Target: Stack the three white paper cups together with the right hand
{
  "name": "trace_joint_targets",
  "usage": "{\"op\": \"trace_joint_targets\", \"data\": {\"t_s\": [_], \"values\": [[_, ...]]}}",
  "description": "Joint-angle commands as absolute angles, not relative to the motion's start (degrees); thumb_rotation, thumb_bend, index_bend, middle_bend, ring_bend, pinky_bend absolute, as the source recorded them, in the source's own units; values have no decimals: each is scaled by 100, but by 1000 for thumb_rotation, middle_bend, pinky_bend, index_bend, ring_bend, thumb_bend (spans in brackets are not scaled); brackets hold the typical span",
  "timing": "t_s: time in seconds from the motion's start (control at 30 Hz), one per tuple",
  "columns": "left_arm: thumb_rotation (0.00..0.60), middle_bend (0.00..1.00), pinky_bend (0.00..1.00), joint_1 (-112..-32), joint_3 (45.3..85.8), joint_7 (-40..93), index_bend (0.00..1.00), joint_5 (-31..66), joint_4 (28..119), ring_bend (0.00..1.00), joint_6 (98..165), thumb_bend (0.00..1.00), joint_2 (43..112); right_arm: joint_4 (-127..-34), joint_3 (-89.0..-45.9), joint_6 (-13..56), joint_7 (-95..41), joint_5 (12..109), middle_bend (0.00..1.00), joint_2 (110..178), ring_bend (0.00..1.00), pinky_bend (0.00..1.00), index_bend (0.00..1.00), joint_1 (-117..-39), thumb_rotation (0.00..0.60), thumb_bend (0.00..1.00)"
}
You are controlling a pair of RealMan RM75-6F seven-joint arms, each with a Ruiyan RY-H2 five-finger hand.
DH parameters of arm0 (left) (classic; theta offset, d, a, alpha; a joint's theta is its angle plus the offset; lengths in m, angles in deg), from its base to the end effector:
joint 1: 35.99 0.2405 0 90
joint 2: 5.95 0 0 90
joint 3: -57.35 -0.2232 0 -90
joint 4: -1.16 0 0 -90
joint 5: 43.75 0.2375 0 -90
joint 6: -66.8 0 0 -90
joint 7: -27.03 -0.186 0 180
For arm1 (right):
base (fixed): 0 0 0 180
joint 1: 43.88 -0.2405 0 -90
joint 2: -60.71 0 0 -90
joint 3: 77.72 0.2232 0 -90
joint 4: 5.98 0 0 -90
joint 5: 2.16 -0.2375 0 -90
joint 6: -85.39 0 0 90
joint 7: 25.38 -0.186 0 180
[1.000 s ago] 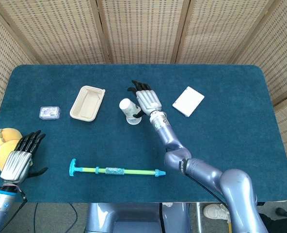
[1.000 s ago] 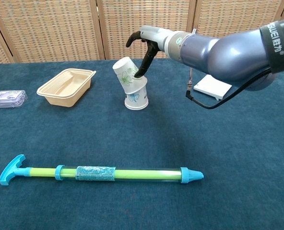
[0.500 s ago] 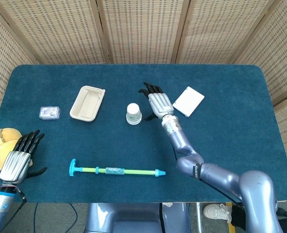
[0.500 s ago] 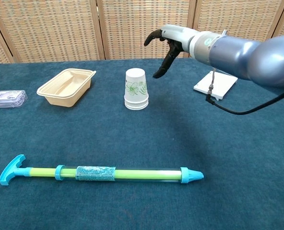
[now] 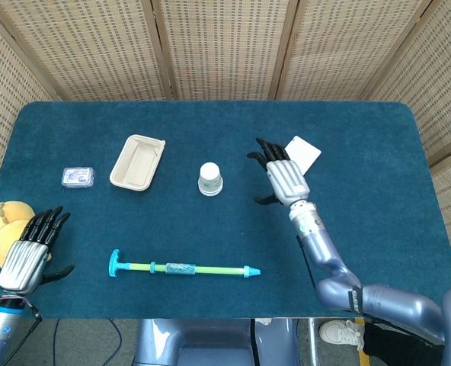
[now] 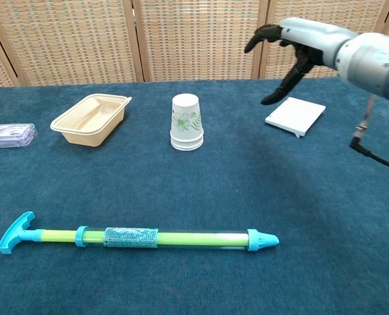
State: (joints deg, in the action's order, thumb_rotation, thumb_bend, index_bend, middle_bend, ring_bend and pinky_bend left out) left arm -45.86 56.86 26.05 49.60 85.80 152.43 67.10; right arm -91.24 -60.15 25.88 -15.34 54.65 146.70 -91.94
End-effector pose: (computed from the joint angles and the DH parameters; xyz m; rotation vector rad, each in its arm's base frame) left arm -0.2637 0.2316 0.0671 -1.5730 -0.8275 -1.0091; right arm -0.0702 -0.4155 -0.0031 1.6172 -1.0649 1.2042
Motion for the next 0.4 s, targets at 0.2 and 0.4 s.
{"op": "trace_joint_targets", "data": {"t_s": [0.2, 0.4], "values": [[600, 0, 60, -4561, 5709, 2521, 0, 4827, 8573, 0, 15181, 0, 6697, -9651, -7393, 386, -1564, 6950, 0, 13945, 0, 54, 162, -7331, 600, 207], [600, 0, 60, -4544, 5692, 2396, 0, 4860, 8618, 0, 15200, 0, 6710, -9285, -7814, -348, -1814, 7507, 0, 13899, 0, 50, 152, -6608, 600, 208]]}}
